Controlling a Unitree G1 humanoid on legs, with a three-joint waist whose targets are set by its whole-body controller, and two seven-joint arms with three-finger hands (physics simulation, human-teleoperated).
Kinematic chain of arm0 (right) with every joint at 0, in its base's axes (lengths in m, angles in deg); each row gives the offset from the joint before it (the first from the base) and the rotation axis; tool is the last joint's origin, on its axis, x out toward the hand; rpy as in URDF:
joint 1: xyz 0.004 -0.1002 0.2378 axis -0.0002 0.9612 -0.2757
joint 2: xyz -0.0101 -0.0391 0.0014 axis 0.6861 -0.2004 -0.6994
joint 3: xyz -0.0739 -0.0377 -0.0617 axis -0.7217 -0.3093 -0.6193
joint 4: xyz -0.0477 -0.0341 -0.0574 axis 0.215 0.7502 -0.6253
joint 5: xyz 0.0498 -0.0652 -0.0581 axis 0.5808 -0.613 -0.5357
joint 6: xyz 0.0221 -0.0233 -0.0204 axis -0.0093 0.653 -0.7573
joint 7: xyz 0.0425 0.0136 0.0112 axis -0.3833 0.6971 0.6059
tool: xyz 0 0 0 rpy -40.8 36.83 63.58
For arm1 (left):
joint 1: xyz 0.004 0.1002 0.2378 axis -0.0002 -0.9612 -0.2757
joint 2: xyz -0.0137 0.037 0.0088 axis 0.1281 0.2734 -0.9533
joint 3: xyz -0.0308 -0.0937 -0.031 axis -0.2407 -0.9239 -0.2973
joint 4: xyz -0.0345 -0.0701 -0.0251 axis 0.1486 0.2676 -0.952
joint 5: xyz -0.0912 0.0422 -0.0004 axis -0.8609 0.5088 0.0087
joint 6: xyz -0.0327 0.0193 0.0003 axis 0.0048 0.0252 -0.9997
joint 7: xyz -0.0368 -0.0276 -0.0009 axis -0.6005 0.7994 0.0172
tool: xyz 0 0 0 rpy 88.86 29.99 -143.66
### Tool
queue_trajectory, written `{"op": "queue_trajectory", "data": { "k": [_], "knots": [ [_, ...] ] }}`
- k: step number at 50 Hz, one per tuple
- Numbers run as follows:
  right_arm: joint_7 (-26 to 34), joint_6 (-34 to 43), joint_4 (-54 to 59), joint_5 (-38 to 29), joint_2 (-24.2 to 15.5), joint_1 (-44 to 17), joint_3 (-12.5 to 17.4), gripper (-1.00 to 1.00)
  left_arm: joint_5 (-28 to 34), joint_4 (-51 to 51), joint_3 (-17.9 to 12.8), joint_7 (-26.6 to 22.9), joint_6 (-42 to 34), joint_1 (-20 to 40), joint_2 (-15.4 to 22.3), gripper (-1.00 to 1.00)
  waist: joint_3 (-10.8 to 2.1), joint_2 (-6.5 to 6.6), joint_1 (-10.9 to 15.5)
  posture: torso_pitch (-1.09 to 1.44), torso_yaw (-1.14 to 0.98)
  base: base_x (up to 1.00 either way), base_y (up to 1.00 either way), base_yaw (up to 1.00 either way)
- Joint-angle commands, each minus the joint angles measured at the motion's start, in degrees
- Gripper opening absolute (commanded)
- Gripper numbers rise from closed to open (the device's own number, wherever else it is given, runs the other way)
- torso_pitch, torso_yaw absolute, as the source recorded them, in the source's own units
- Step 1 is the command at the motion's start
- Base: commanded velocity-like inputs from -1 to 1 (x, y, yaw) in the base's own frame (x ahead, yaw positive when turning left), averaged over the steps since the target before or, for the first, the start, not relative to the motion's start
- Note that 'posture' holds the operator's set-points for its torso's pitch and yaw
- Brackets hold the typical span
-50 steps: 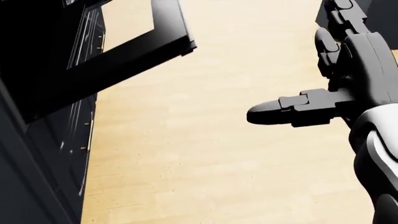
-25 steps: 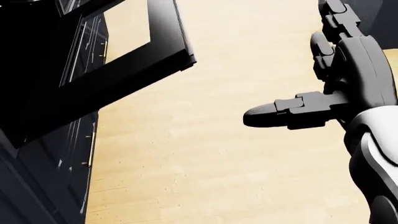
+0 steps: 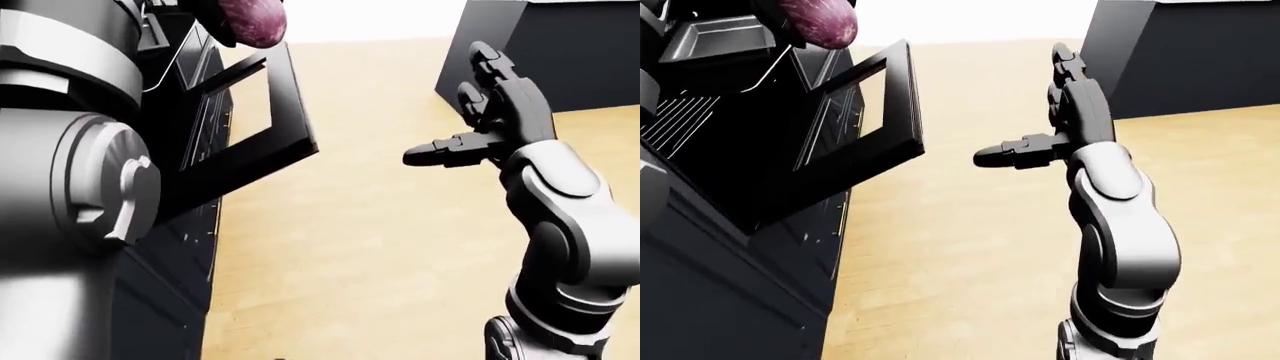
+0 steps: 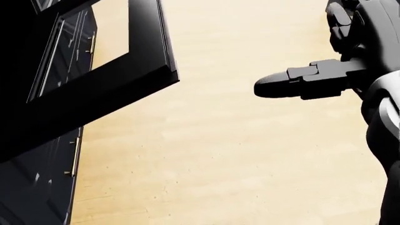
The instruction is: Place the eggplant on the top rack of the oven.
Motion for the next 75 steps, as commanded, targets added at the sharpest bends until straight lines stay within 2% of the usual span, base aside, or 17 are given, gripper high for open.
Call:
{"op": "queue_trajectory", "data": {
  "k": [1, 2, 10, 19, 20, 26, 29, 31, 33, 43, 46, 48, 58, 62, 64, 72, 75],
  "knots": [
    [0.48, -1.14, -0.14, -0.2, -1.17, -3.56, 0.19, 1.0, -0.51, 2.04, -0.49, 0.98, -0.05, 2.25, 0.92, -1.0, -2.19, 0.23, 0.2, 0.0, 0.0, 0.0, 0.0, 0.0],
    [0.85, -0.95, 1.91, -0.37, -2.29, -5.9, 0.02, 1.0, -0.54, 2.03, -0.54, 0.94, -0.1, 2.32, 0.93, -1.0, -2.73, 1.69, -0.06, 0.0, 0.0, 0.0, 0.0, 0.0],
    [1.62, -4.86, 19.31, -0.84, -3.85, -18.29, 0.13, 1.0, -0.55, 2.05, -0.57, 0.97, -0.12, 2.35, 0.95, -1.0, -3.33, -0.15, -0.24, 0.0, 0.0, 0.0, 0.0, 0.0],
    [1.66, -8.73, 26.89, -0.43, -4.53, -23.27, -1.09, 1.0, -0.65, 2.04, -0.61, 1.01, -0.1, 2.27, 0.94, -1.0, -3.01, -0.64, 0.68, 0.0, 0.0, 0.0, 0.0, 0.0],
    [1.77, -9.0, 27.28, -0.36, -4.6, -23.43, -1.02, 1.0, -0.65, 2.04, -0.6, 0.96, -0.11, 2.31, 0.95, -1.0, -3.88, -0.03, 1.14, 0.0, 0.0, 0.0, 0.0, 0.3],
    [1.97, -9.7, 28.16, -0.28, -5.21, -23.81, -0.74, 1.0, -0.6, 2.03, -0.55, 0.94, -0.26, 2.63, 0.72, -1.0, -3.06, 1.37, 2.12, 0.0, 0.0, 0.0, 0.0, 1.0],
    [1.73, -9.76, 27.81, -0.26, -5.22, -23.32, -0.58, 1.0, -0.6, 2.05, -0.54, 1.0, -0.19, 2.41, 0.73, -1.0, -2.19, -1.11, 1.76, 0.0, 0.0, 0.0, 0.0, 1.0],
    [1.69, -9.77, 27.81, -0.71, -5.45, -23.05, -1.15, 1.0, -0.64, 2.06, -0.59, 1.08, -0.21, 2.39, 0.83, -1.0, -2.51, -5.29, -0.14, 0.0, 0.0, 0.0, 0.0, 0.52],
    [1.95, -9.59, 28.31, -1.01, -5.83, -23.73, -1.43, 1.0, -0.67, 2.04, -0.64, 1.05, -0.2, 2.48, 1.05, -1.0, -1.46, -3.83, 0.38, 0.0, 0.0, 0.0, 0.0, 0.0],
    [3.54, -11.57, 34.14, -2.18, -6.74, -28.74, -1.77, 1.0, -0.62, 2.02, -0.73, 1.06, -0.39, 2.41, 1.54, -1.0, -1.33, -1.91, 0.65, 0.0, 0.0, 0.0, 0.0, 0.0],
    [3.77, -12.38, 34.65, -2.36, -6.8, -29.03, -1.55, 1.0, -0.65, 2.02, -0.74, 1.1, -0.33, 2.51, 1.54, -1.0, -3.51, 1.5, 0.62, 0.0, 0.0, 0.14, 0.0, 0.0],
    [4.01, -12.32, 34.59, -2.46, -6.87, -29.12, -1.65, 1.0, -0.65, 2.07, -0.73, 1.0, -0.37, 2.54, 1.53, -1.0, -1.96, 4.81, 0.04, 0.0, 0.0, 0.39, 0.0, 0.0],
    [3.91, -11.62, 33.09, -2.74, -6.23, -28.08, -1.37, 1.0, -0.65, 2.1, -0.7, 0.81, -0.52, 2.87, 1.58, -1.0, -2.19, 2.11, 0.05, 0.0, 0.0, 0.41, 0.0, 0.0],
    [4.01, -11.94, 33.82, -2.93, -6.25, -28.47, -1.6, 1.0, -0.67, 2.08, -0.73, 0.86, -0.47, 2.84, 1.7, -1.0, -2.48, -0.8, 1.14, 0.0, 0.0, 0.4, 0.0, 0.0],
    [3.97, -11.97, 34.07, -3.01, -6.1, -28.7, -1.68, 1.0, -0.69, 2.08, -0.74, 0.82, -0.47, 2.82, 1.7, -1.0, -3.17, -3.71, 1.71, 0.0, 0.0, 0.41, 0.0, 0.0],
    [3.62, -12.4, 34.34, -3.4, -5.75, -28.71, -1.52, 1.0, -0.74, 2.06, -0.79, 0.85, -0.39, 2.78, 1.86, -1.0, -2.39, -2.41, 1.44, 0.0, 0.0, 0.28, 0.0, 0.0],
    [3.54, -12.47, 34.44, -3.26, -5.5, -29.21, -1.55, 1.0, -0.67, 2.1, -0.76, 0.72, -0.38, 2.86, 2.18, -1.0, -0.97, -1.97, 1.26, 0.0, 0.0, 0.0, 0.0, 0.0]
  ]
}}
